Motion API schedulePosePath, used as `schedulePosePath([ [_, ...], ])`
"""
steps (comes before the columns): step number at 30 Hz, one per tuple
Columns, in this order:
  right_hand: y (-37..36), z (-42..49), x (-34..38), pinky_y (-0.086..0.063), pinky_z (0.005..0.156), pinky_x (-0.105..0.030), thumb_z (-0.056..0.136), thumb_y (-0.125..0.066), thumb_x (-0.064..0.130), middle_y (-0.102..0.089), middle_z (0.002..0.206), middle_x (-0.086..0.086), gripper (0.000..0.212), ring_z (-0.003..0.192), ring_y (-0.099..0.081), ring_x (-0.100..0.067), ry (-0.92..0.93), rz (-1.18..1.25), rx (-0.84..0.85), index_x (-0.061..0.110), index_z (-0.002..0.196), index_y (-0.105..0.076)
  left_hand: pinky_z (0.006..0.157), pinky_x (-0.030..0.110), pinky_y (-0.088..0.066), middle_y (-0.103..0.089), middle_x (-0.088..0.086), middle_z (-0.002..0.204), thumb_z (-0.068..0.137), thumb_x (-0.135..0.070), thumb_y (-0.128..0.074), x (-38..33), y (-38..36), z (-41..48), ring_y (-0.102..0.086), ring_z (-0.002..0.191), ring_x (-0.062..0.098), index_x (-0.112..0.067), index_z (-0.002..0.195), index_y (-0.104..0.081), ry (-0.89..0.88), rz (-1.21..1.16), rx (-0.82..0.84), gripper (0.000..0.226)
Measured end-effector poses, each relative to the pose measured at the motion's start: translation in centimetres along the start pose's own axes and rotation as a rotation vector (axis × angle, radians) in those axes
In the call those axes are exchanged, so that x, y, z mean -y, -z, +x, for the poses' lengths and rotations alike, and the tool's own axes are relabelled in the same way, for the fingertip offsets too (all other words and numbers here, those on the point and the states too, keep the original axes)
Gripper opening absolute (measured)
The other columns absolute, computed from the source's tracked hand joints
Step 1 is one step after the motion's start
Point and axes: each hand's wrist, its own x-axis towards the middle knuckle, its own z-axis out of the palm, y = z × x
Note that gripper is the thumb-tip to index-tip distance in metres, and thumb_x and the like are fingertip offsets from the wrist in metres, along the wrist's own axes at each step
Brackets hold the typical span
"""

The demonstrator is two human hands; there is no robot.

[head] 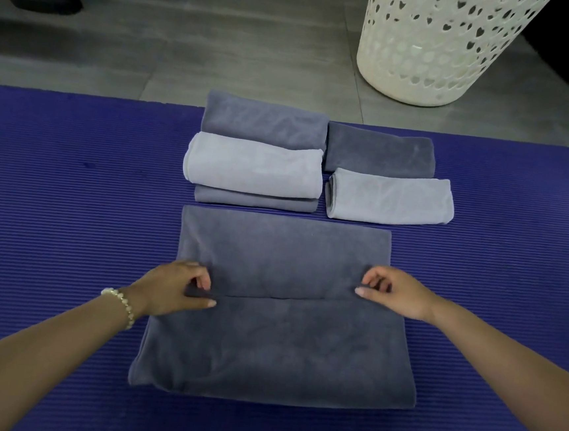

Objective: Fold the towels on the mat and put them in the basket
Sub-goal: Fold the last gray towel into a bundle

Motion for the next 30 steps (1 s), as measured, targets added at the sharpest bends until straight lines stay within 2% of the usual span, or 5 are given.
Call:
schedulePosePath([
  [5,0.7,-2.4,-1.6,-0.04,0.067,-0.018,0.074,-0.079,0.042,-0.055,0.086,0.008,0.035,0.077,-0.051,-0.004,-0.156,-0.044,0.194,0.024,0.092,-0.057,0.064,0.016,-0.041,-0.057,-0.015,0.08,0.077,-0.052,-0.072,-0.7,1.5,-0.8,-0.053,0.073,0.003,-0.026,0.083,-0.057,0.15,0.166,0.258,0.031],
  [11,2.3,-4.6,-1.4,-0.051,0.087,-0.027,0.071,-0.081,0.033,-0.072,0.096,-0.001,0.032,0.096,-0.068,-0.015,-0.23,0.434,0.24,0.014,0.089,-0.063,0.099,0.029,-0.048,-0.07,-0.004,0.115,0.081,-0.036,-0.074,-0.1,4.2,-3.8,-0.065,0.109,0.011,-0.021,0.118,-0.065,0.276,-0.592,0.46,0.041],
  [15,3.5,-4.1,0.1,-0.055,0.078,-0.026,0.043,-0.091,0.052,-0.073,0.106,-0.002,0.078,0.099,-0.069,-0.017,-0.176,0.703,0.065,0.016,0.108,-0.066,0.086,0.026,-0.056,-0.07,0.005,0.116,0.056,-0.044,-0.089,-0.8,5.8,-3.9,-0.065,0.109,0.018,-0.013,0.119,-0.064,0.266,-1.071,0.129,0.075],
  [25,-0.9,0.6,0.5,-0.048,0.083,-0.035,0.092,-0.062,0.032,-0.062,0.107,-0.006,0.029,0.098,-0.06,-0.024,-0.446,0.735,-0.364,0.008,0.109,-0.061,0.083,0.035,-0.05,-0.068,0.013,0.103,0.093,-0.037,-0.059,-1.1,0.5,0.9,-0.064,0.091,0.029,-0.004,0.104,-0.067,0.663,-0.842,-0.364,0.036],
  [30,-0.3,0.4,1.0,-0.044,0.068,-0.029,0.096,-0.054,0.026,-0.057,0.076,-0.001,0.021,0.073,-0.055,-0.018,-0.175,0.494,-0.618,0.009,0.084,-0.056,0.066,0.031,-0.049,-0.063,0.008,0.083,0.096,-0.033,-0.054,-1.9,0.8,1.0,-0.06,0.077,0.027,-0.003,0.089,-0.059,0.437,-0.853,-0.568,0.031],
])
